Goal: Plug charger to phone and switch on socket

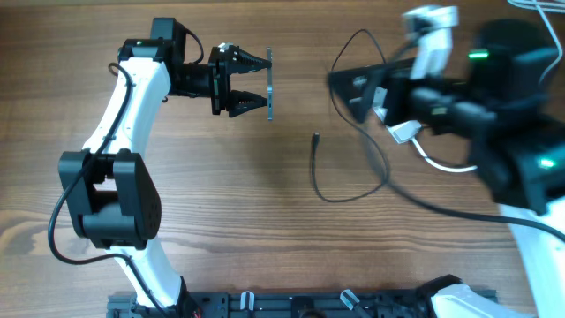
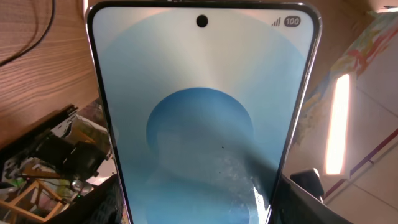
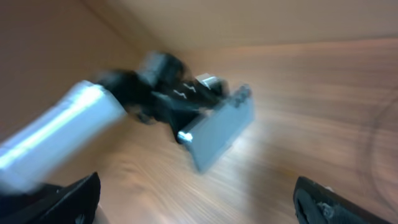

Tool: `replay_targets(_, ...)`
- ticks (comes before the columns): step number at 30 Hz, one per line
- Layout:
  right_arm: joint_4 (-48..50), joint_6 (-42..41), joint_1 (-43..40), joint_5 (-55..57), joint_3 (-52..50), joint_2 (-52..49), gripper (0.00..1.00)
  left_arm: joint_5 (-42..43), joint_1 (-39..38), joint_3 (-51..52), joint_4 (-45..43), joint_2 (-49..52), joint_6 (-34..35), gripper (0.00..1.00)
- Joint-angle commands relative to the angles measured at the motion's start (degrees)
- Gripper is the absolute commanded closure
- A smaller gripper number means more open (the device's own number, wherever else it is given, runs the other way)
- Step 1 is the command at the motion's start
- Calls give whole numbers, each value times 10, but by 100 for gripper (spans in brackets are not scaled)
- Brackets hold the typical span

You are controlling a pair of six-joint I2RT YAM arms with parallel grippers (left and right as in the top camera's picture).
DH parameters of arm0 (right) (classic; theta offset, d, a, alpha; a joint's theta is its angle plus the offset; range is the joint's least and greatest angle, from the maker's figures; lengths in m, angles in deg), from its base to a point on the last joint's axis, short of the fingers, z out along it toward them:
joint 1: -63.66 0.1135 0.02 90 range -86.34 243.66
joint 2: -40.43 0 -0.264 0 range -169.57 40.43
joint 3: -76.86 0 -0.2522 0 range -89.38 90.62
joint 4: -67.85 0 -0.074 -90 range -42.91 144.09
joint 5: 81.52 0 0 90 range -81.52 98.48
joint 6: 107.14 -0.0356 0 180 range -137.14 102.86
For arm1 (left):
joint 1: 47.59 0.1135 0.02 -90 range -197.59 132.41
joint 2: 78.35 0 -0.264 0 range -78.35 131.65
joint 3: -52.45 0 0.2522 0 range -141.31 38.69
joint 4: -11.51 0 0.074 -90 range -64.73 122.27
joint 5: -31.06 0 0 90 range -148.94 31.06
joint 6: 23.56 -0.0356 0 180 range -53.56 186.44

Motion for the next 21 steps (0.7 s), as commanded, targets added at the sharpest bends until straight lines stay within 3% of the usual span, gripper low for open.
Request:
replay_targets(1, -37, 12, 131, 351, 33, -58, 1, 18, 1, -2, 0, -19, 2, 37)
replay_targets(9, 18, -56, 269, 443, 48, -149, 0, 18, 1, -2, 1, -19, 2, 37)
replay_targets(15, 19, -173, 283, 432, 48, -175, 1, 18, 1, -2, 0, -19, 2, 37)
replay_targets(21, 15, -188, 286, 442, 48, -222, 10, 18, 1, -2, 1, -19, 17, 37)
